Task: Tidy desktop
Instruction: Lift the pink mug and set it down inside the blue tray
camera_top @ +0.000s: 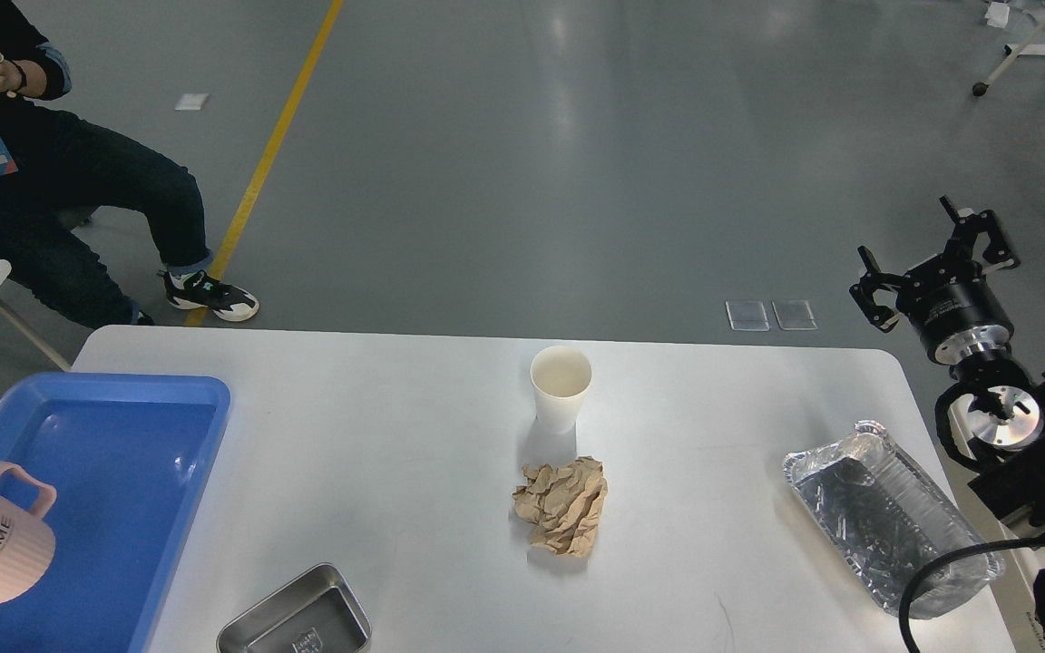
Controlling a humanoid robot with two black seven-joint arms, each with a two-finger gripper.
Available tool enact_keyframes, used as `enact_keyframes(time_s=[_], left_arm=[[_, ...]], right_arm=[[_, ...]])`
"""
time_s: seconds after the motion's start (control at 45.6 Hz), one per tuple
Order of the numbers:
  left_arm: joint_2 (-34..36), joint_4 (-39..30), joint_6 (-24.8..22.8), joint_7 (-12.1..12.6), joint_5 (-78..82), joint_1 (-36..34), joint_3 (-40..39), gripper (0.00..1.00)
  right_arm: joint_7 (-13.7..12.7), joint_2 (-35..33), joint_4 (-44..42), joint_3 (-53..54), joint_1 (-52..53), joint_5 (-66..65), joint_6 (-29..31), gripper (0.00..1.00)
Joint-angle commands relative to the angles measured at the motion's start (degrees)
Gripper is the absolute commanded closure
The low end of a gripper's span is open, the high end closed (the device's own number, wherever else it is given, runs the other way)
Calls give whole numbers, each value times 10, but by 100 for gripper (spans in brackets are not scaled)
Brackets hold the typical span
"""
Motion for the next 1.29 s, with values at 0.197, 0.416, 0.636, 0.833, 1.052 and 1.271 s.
enact_keyframes(time_s=[0.197, 0.416, 0.636, 0.833, 1.052, 1.271], left_arm=[[102, 12, -76, -163, 5, 0, 76, 100], [96, 12, -22, -174, 7, 0, 122, 100], [48, 12, 77, -157, 12, 4, 143, 100], [-30, 30, 145, -107, 12, 4, 161, 100], [-97, 57, 195, -71, 13, 4, 161, 100], [-125, 69, 218, -46, 19, 6, 162, 100]], right_arm=[[-1, -12, 1, 0, 4, -1, 2, 0], [-1, -7, 1, -1, 4, -1, 2, 0], [-1, -5, 1, -3, 0, -1, 1, 0], [0, -5, 1, -11, -4, -1, 1, 0], [0, -3, 1, -11, -7, -1, 1, 0], [0, -2, 0, -11, -10, -1, 1, 0]])
